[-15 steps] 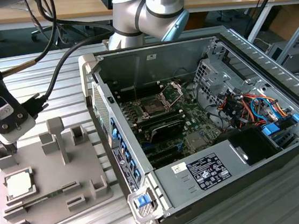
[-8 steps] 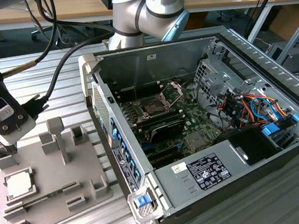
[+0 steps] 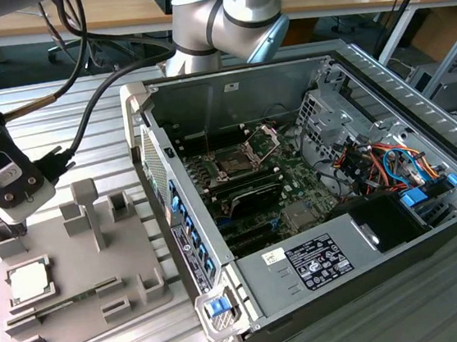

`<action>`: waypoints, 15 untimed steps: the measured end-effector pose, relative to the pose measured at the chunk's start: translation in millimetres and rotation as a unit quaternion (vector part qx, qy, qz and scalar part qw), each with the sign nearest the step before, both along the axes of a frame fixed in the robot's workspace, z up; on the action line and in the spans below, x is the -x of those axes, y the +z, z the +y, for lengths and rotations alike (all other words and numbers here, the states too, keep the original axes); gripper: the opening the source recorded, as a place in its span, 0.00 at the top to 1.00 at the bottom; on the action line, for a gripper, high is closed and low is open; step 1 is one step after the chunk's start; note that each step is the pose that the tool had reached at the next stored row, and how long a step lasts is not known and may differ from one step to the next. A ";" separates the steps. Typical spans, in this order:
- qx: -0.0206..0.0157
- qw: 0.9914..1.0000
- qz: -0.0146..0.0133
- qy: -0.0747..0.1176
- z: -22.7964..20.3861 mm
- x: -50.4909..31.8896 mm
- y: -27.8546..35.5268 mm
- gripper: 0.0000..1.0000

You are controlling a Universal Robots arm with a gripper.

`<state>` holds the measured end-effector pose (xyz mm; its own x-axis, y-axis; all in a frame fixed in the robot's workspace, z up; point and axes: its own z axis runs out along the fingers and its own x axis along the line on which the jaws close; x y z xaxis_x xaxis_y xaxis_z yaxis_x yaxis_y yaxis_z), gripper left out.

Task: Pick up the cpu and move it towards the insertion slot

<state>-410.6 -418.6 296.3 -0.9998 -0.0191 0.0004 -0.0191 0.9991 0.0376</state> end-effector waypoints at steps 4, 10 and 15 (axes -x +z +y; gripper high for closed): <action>0.000 1.000 0.000 0.000 -0.6 0.0 -0.4 0.89; 0.000 1.000 0.000 0.000 -2.5 0.0 -1.7 0.89; 0.000 1.000 0.000 0.000 -3.3 0.0 -2.3 0.89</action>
<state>-410.6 -421.9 294.0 -0.9998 -0.0191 0.0005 -0.0191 0.9991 0.0376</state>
